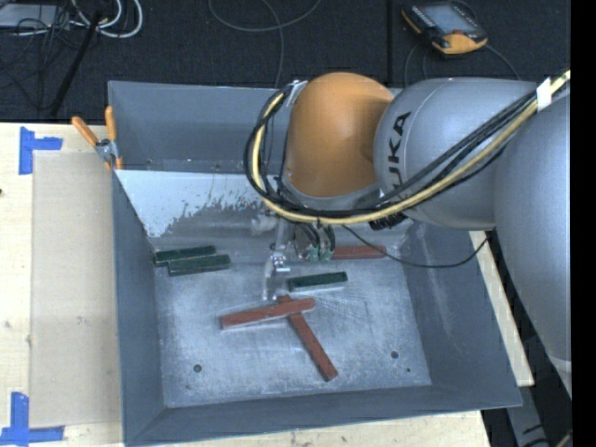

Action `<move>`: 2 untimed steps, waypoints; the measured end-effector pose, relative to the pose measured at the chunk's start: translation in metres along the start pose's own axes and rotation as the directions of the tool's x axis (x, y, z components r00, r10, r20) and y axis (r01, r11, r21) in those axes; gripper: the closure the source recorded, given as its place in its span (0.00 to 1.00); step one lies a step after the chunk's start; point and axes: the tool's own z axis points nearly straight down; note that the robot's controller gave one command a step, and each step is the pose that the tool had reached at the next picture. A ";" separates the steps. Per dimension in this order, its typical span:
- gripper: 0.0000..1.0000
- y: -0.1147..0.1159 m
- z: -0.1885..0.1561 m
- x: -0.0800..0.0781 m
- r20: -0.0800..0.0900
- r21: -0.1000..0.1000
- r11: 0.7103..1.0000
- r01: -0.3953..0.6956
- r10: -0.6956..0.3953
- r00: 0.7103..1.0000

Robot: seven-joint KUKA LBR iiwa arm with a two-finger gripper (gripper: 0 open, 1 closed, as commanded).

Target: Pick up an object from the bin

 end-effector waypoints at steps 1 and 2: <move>0.00 0.000 0.000 0.000 0.000 0.000 1.000 -0.002 0.002 1.000; 1.00 -0.013 0.080 0.017 0.005 -0.014 0.979 0.205 -0.205 0.979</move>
Offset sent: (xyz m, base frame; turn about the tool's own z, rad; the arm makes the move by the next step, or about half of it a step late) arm -0.0243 -0.0236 -0.1019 -0.2062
